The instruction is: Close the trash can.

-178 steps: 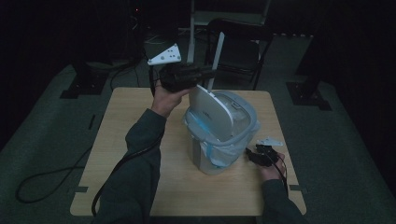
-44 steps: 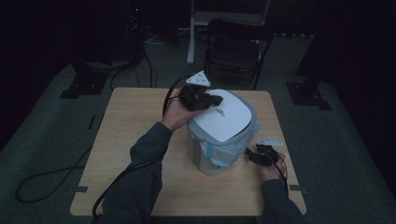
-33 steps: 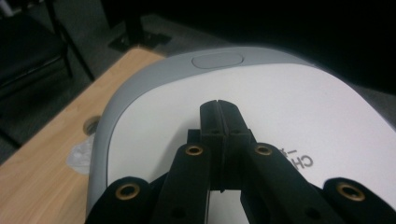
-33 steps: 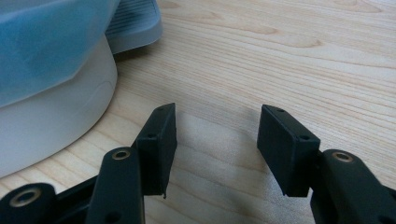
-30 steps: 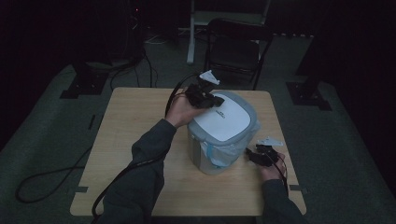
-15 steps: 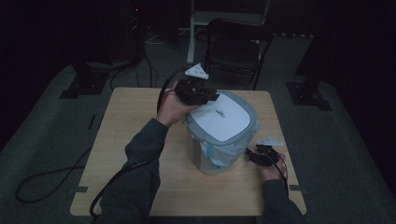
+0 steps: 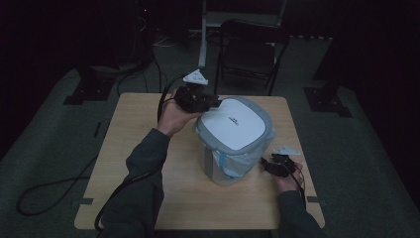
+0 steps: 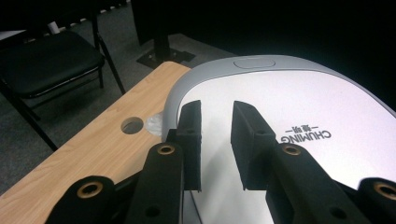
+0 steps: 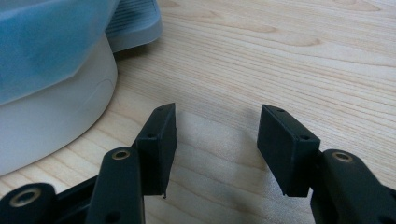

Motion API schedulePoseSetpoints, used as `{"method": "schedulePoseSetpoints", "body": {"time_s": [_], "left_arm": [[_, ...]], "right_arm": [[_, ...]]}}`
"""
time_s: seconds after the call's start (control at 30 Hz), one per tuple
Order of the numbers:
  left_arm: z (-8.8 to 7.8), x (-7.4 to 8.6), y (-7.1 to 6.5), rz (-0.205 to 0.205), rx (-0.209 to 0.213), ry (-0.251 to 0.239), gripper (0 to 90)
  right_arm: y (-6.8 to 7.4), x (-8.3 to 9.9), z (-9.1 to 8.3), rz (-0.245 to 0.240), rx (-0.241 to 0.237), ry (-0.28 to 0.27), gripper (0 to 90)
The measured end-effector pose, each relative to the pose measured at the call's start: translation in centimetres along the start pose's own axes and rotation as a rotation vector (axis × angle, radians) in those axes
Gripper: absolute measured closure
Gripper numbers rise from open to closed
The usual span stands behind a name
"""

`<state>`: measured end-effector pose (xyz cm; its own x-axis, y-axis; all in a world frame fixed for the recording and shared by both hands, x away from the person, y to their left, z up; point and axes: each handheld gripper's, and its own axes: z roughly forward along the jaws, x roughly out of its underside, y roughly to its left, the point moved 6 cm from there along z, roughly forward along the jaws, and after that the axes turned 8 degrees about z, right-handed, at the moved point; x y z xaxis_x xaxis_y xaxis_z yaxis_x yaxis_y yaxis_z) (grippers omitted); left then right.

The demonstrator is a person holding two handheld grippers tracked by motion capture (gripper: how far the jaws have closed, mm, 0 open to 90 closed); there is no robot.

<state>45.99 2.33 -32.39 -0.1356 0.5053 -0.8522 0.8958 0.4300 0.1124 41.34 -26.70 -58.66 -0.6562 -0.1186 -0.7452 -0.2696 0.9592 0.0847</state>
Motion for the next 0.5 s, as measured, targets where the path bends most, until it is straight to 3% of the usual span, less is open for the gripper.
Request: {"method": "schedulePoseSetpoints", "body": {"time_s": [0.5], "left_arm": [[-1.4, 2.1, 1.6, -0.058, -0.043, -0.029, 74.7]], "right_arm": [[-0.1, -0.1, 0.1, 0.001, 0.002, -0.006, 41.5]]}}
